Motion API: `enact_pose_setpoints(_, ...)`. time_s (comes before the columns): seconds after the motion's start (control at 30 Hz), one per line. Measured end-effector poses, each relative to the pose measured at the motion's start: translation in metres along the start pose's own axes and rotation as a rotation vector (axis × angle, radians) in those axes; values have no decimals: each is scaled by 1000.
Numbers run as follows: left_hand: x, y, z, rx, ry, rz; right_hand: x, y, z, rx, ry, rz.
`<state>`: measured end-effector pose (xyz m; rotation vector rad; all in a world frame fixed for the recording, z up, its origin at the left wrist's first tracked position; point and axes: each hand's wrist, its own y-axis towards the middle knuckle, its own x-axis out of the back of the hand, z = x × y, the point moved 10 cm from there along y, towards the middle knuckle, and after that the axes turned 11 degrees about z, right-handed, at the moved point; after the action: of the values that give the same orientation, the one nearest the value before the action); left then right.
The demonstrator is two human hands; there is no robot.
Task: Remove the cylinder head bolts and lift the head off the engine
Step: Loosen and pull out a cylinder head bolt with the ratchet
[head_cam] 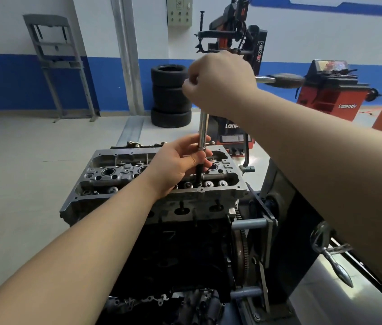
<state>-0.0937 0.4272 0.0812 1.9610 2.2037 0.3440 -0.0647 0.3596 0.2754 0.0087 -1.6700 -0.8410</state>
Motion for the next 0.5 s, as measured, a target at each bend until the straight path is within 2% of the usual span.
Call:
enact_pose_setpoints(0.1,5,-2,0,-26,-6,-12,-1,1,16,-23,-262,41)
enact_pose_setpoints(0.2,6,-2,0,-33,5,-10,-1,2,28,-20,-350,25)
enact_pose_setpoints(0.3,1,1,1,3,21,20,1,4,24,27,-257,3)
enact_pose_setpoints(0.43,-3,2,1,19,16,35,1,-2,1,32,58,5)
enact_pose_setpoints(0.5,-1,2,1,6,21,10,0,0,-3,-26,5,44)
